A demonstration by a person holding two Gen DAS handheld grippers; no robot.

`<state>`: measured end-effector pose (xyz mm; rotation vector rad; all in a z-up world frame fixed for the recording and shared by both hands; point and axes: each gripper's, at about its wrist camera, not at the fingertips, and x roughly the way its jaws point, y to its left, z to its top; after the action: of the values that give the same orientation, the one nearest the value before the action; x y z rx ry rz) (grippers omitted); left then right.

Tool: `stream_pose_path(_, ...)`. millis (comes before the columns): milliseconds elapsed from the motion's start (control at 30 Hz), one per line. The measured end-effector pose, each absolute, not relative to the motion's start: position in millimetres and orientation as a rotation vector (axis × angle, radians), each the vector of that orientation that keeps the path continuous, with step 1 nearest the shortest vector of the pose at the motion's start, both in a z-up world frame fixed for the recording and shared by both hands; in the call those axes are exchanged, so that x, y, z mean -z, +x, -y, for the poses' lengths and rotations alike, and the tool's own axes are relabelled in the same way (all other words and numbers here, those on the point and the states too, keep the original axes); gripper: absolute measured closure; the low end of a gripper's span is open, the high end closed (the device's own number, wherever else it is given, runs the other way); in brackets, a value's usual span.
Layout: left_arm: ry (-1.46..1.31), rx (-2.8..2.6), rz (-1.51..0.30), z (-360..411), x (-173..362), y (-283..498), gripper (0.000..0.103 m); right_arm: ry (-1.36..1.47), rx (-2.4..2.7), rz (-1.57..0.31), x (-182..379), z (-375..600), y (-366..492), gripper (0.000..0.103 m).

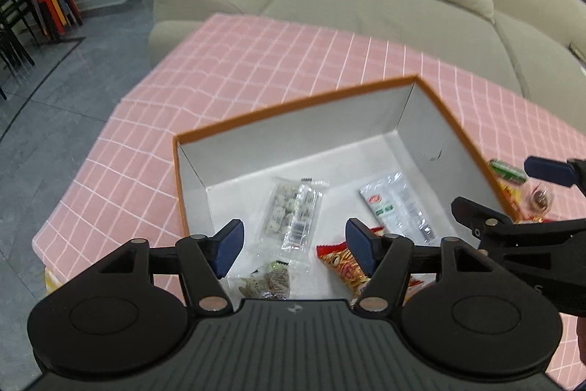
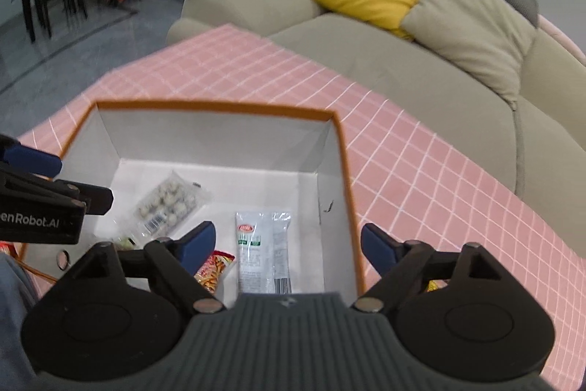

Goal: Organize snacks
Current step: 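Lift both tools out of the box back toward the snack pile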

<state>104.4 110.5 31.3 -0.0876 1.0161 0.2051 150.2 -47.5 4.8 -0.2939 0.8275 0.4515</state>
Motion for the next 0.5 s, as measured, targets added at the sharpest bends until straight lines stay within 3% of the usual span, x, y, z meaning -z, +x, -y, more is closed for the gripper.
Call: stream_pose_path(500, -0.069, -0.069, -0.841, -54.4, -59.2, 54.5, 0.028, -0.1, -0.311, -0.693, -30.0, 122.3, 82.9, 0.019)
